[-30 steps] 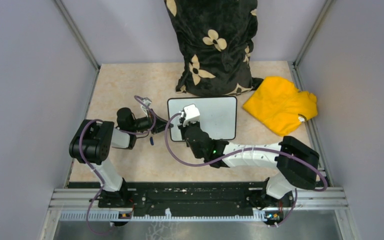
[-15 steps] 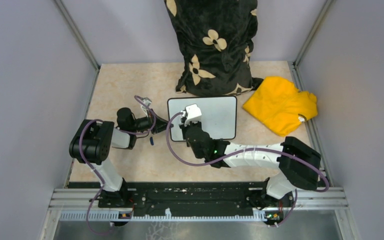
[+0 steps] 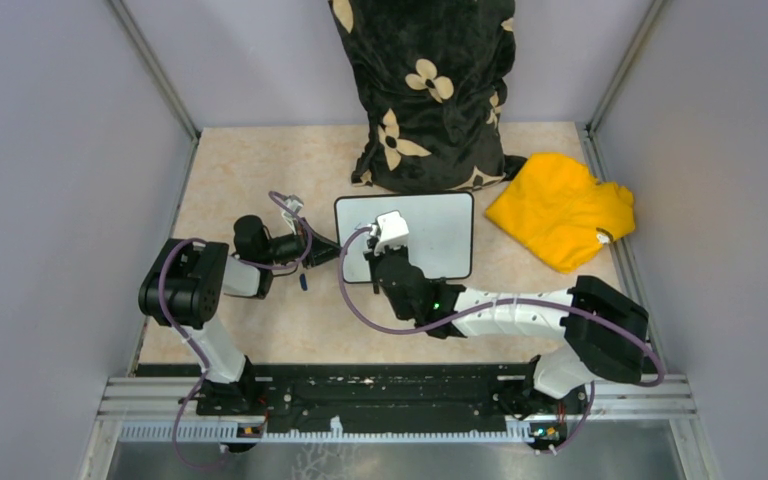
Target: Write a sentence on the whiteboard
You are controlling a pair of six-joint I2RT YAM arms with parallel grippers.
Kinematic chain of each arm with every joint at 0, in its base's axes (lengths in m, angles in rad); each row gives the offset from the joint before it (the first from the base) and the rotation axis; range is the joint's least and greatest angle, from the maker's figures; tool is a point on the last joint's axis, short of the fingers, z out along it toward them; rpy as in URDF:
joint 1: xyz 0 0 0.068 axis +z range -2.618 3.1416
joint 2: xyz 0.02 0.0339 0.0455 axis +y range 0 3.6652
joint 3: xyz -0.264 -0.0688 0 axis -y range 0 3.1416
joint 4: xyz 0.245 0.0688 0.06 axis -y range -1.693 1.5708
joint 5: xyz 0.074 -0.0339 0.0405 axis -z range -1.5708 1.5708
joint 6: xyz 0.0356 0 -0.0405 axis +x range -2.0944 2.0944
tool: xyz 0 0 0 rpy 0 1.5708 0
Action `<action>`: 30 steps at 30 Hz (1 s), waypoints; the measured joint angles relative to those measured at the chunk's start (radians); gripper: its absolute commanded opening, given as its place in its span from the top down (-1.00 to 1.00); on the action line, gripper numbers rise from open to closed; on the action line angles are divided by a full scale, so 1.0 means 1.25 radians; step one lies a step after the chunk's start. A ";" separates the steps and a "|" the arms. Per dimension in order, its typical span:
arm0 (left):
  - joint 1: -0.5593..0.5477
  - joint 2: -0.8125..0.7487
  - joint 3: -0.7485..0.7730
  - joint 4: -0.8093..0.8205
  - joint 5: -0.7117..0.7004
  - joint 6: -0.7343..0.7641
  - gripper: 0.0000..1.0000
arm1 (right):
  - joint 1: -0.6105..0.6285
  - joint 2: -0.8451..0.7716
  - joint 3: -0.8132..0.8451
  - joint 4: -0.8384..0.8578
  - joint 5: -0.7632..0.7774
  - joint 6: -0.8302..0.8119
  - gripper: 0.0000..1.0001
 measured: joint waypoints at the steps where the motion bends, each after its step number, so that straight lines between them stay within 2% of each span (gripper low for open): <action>1: 0.000 0.000 0.000 0.000 0.000 0.000 1.00 | 0.000 -0.001 -0.001 0.000 -0.002 0.000 1.00; 24: -0.001 0.000 0.000 0.000 0.008 0.000 1.00 | -0.004 0.001 -0.004 0.018 -0.081 -0.002 1.00; 30: -0.001 0.000 0.000 0.000 0.008 0.000 1.00 | -0.004 -0.059 -0.029 0.024 -0.086 -0.005 1.00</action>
